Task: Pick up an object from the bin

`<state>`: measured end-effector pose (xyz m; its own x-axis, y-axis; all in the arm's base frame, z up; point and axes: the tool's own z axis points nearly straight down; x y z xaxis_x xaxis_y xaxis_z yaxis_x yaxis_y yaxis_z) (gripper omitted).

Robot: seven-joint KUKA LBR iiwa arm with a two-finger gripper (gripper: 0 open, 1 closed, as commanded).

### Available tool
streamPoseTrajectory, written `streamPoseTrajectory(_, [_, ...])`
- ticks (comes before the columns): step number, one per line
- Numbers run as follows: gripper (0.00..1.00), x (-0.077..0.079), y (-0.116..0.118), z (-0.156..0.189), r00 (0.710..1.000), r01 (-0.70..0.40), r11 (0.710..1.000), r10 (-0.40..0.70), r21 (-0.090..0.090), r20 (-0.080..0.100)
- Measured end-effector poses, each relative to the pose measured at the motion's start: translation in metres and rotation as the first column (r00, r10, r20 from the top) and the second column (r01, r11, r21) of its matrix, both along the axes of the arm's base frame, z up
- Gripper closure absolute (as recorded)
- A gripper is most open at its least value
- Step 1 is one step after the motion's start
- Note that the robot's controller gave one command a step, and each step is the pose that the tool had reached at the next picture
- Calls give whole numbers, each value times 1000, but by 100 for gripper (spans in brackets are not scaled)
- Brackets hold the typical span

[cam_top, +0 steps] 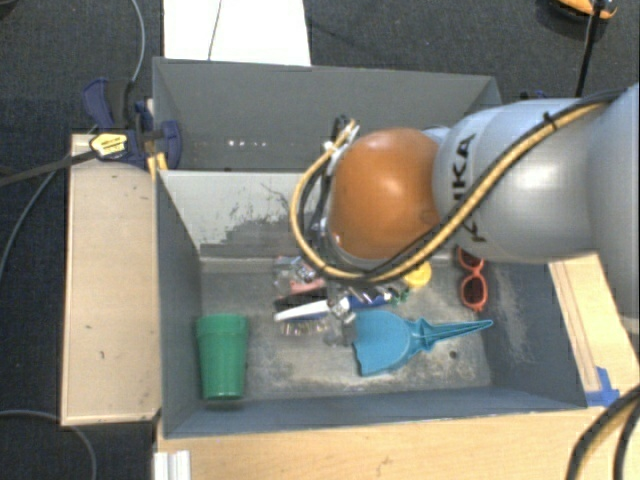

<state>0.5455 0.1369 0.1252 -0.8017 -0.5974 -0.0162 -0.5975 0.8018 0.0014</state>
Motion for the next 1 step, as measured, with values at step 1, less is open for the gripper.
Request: streamPoseTrajectory(1, [0,14,-3,7,975,220,976,-220,5,6])
